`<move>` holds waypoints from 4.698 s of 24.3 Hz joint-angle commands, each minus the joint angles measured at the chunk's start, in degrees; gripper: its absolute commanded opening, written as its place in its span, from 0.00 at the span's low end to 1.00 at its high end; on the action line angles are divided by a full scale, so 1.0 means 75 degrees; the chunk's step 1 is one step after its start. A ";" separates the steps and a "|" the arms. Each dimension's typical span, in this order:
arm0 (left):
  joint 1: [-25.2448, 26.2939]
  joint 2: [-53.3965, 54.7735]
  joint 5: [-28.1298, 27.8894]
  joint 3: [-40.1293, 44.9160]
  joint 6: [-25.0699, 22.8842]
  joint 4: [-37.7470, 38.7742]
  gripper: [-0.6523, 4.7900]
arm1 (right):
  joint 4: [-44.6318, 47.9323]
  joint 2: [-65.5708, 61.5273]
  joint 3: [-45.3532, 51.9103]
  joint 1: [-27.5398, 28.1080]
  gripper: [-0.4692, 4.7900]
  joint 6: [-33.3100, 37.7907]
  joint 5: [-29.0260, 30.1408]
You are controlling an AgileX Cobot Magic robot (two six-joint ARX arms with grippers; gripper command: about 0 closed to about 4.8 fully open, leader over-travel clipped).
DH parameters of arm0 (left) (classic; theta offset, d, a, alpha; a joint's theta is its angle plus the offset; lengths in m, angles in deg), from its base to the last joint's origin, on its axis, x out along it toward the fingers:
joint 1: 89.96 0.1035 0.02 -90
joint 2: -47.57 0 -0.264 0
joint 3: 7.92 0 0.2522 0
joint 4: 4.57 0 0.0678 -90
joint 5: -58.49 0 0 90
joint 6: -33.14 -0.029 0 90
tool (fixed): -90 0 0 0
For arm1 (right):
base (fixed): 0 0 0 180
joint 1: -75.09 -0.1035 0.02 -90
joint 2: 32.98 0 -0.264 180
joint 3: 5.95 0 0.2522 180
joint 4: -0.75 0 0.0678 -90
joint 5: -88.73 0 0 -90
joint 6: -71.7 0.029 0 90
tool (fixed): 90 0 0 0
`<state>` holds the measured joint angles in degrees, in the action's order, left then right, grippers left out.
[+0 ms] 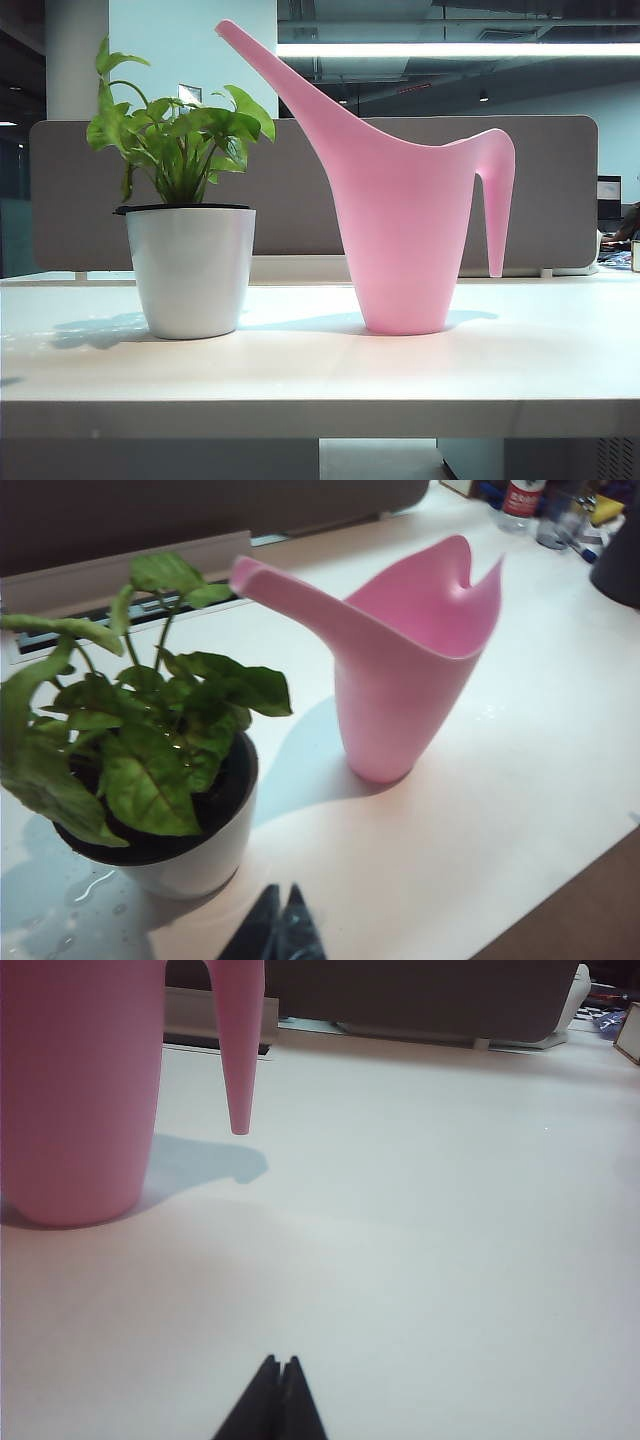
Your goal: Pick up the watering can from the table, water the potted plant, and put the can back.
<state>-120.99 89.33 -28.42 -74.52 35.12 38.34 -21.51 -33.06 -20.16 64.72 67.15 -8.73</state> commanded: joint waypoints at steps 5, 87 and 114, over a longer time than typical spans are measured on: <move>-0.0012 -0.0009 0.0017 -0.0009 -0.0058 0.0446 0.13 | 0.0131 0.0009 0.0055 0.0000 0.08 -0.0017 -0.0017; -0.0015 -0.0009 -0.0006 0.0000 -0.0638 0.0734 0.13 | 0.8667 -1.2260 -0.4610 0.1848 0.27 -0.0029 0.4243; -0.0015 0.0000 -0.0006 0.0000 -0.0638 0.0731 0.13 | 0.8300 -1.3563 -0.5974 0.1492 0.62 -0.0020 0.5007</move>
<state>-121.03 89.44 -28.51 -74.48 30.35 44.40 40.83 -134.83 -64.20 76.32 66.95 28.27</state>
